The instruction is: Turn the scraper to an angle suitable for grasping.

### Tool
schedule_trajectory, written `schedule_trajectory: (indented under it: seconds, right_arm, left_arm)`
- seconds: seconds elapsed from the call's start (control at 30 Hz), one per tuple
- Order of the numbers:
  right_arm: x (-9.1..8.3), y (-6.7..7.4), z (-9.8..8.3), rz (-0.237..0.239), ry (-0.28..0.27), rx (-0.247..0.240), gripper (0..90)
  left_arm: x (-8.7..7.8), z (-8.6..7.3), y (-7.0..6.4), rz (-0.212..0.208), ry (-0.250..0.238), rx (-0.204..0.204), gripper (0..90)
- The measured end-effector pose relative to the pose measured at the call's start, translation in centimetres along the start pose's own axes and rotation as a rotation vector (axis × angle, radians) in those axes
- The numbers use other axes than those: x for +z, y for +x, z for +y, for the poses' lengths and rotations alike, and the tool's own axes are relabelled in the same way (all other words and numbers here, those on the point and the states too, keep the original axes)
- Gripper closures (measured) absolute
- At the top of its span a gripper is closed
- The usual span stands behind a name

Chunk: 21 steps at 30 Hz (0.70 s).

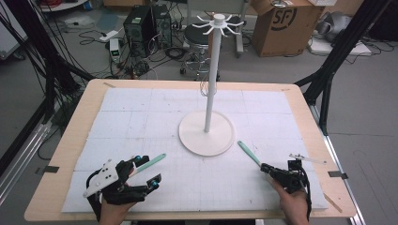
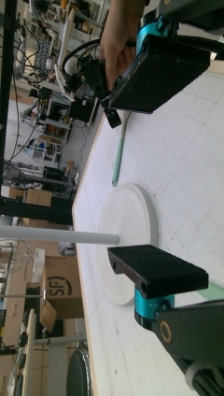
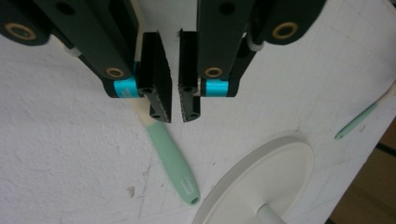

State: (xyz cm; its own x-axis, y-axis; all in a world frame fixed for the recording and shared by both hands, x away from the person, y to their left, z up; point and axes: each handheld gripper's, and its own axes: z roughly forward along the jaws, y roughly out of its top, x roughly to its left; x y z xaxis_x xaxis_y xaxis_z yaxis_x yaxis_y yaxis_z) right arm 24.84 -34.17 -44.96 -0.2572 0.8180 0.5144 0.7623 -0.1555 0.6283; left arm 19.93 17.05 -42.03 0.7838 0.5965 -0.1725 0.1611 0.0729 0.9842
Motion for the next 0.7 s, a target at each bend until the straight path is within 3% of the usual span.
schedule_trajectory:
  seconds: [0.07,0.23,0.47,0.7]
  right_arm:
    - [0.0,-0.2,0.0,-0.011,-0.008,-0.002,68.3]
    - [0.0,-0.3,0.1,-0.001,-0.014,-0.01,60.3]
    - [0.2,-0.2,0.6,-0.001,-0.025,-0.017,55.9]
    - [1.6,-0.4,1.8,0.005,0.005,-0.038,56.4]
  left_arm:
    - [0.0,0.0,0.1,0.0,0.0,0.0,24.5]
    - [-0.1,0.0,0.1,0.002,0.003,-0.001,25.0]
    - [0.0,-0.1,0.1,0.001,0.005,0.0,25.0]
    - [0.0,-0.1,0.1,-0.001,0.007,0.002,25.1]
